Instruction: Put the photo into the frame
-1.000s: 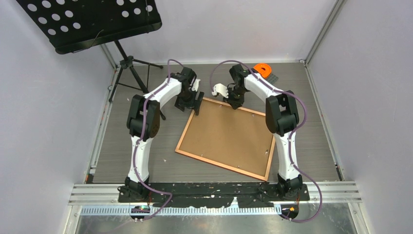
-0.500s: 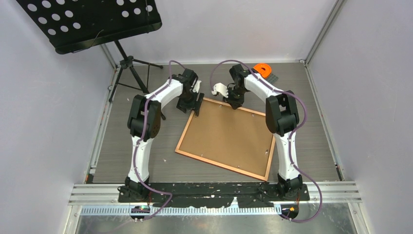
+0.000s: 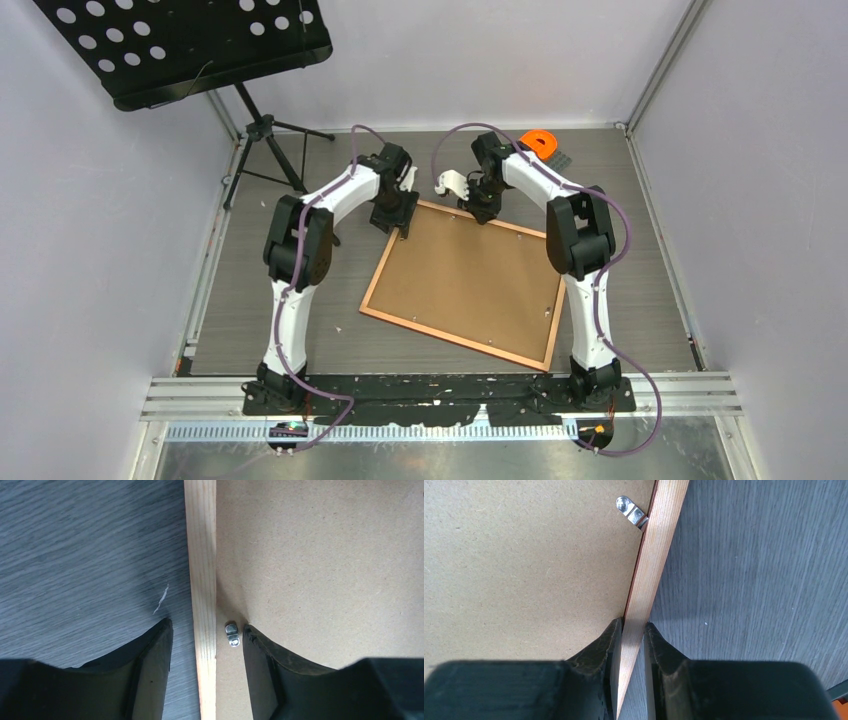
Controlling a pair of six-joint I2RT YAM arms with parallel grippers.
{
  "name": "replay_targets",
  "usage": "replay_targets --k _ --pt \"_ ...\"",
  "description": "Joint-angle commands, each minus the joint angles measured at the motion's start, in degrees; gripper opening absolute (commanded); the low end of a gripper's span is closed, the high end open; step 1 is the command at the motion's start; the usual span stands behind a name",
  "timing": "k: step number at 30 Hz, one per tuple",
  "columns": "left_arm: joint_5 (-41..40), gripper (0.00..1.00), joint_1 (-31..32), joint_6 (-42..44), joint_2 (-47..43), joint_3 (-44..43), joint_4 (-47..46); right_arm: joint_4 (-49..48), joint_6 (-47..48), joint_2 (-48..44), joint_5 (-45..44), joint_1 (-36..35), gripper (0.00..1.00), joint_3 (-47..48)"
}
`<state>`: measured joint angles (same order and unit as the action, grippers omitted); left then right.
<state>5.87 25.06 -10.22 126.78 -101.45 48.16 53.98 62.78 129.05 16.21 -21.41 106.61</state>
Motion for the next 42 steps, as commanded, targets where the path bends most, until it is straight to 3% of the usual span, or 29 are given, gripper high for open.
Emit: replay_targets --k 1,24,32,42 --pt "-1.06 0.51 0.08 -0.64 -2.36 1.80 -2.43 -0.46 0.69 -1.25 2.21 -0.76 0.06 -1.79" --pt "0.49 0.41 0.08 -1.37 -6.09 5.28 -4.96 -0.74 0.10 -0.73 1.13 -0.65 0.06 -2.02" --pt "-0.01 0.55 0.08 -2.00 -4.41 2.78 -4.44 -0.74 -0.02 -0.64 1.06 -0.62 0.06 -2.26" --pt "-1.59 0.47 -0.03 -1.34 -3.63 1.87 -4.73 -0.72 -0.03 -0.47 1.02 -0.65 0.06 -2.68"
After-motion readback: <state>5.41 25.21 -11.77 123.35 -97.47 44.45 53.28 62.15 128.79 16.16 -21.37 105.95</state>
